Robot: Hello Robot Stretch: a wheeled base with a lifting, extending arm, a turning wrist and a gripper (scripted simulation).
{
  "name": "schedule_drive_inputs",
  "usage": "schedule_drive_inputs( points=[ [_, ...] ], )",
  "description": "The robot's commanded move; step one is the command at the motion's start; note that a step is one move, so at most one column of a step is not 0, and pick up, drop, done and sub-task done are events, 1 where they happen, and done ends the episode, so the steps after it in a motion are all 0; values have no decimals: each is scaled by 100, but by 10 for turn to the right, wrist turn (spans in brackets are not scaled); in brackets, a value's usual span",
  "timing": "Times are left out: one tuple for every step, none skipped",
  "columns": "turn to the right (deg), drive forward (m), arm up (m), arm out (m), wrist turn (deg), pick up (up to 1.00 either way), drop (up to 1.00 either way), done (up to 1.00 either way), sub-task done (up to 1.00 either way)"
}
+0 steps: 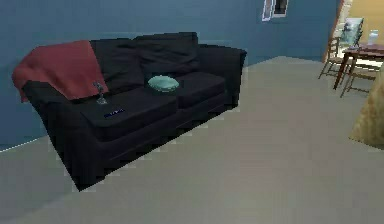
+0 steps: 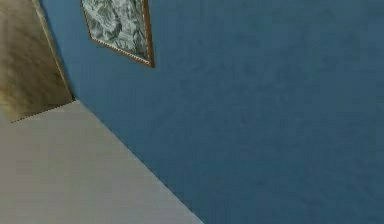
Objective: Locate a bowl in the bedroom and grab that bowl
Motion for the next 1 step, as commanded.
schedule_drive_inputs(
  points=[
    [210,0,0,0,0,0,0,0,0]
  ],
)
